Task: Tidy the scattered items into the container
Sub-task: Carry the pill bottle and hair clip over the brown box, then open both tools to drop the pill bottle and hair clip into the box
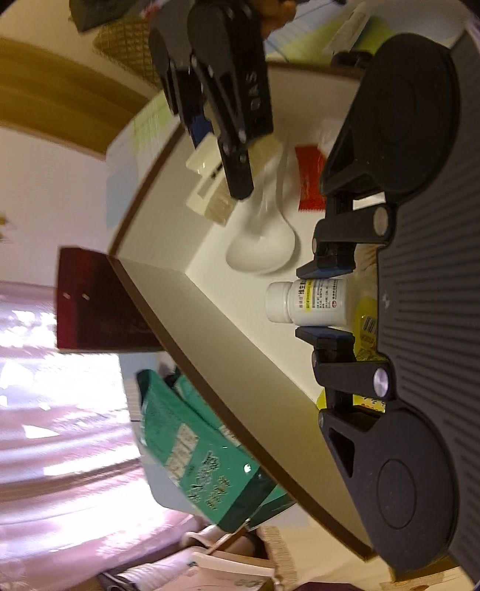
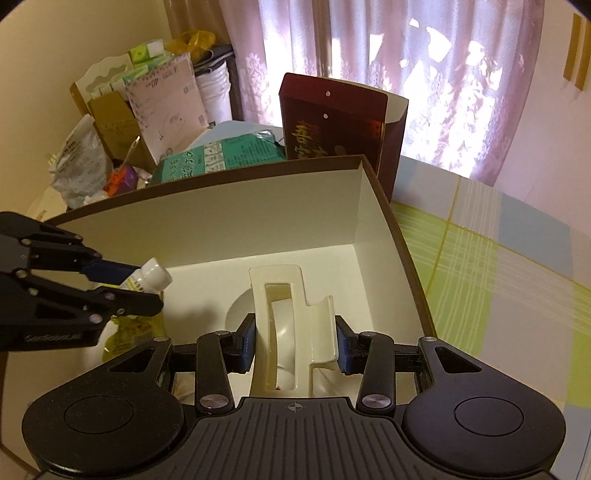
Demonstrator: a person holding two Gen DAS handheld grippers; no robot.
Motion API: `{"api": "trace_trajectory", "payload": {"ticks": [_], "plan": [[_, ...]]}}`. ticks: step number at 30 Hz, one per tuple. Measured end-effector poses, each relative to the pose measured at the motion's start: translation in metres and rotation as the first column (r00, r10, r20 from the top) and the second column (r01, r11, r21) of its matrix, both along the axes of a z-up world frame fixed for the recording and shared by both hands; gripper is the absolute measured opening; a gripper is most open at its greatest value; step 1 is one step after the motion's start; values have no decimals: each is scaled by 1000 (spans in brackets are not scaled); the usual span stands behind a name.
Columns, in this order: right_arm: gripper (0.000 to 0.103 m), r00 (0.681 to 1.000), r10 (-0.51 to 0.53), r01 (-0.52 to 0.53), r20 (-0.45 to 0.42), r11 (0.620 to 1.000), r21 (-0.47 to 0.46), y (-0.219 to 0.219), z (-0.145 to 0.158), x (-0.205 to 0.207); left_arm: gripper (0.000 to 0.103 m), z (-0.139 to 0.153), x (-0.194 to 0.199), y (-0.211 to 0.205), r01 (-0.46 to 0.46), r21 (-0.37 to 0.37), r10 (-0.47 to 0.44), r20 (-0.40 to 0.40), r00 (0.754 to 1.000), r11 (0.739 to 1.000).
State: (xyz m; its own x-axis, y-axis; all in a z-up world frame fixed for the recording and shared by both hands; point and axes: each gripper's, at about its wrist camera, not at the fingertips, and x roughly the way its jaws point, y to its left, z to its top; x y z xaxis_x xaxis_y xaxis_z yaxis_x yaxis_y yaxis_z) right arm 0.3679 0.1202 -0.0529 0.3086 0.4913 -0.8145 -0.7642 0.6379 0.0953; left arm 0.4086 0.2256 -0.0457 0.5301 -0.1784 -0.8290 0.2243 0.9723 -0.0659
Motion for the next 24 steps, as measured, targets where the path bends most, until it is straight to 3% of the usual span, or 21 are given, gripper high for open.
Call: {"api": "trace_trajectory", "payload": {"ticks": [12,16,24], "plan": [[44,998,48,-48,27,998,-32,4,-5,3,22,-31,27,-1,-52,27,53,-64,997,998],[44,995,95,-94,20,995,-42,3,-5,-1,22,-28,22,-1,-48,58,51,-60,997,997],[44,979,196,-198,-52,979,-47,10,-13,-14,22,-18,7,11,-68,50,71,-63,996,996]]}}
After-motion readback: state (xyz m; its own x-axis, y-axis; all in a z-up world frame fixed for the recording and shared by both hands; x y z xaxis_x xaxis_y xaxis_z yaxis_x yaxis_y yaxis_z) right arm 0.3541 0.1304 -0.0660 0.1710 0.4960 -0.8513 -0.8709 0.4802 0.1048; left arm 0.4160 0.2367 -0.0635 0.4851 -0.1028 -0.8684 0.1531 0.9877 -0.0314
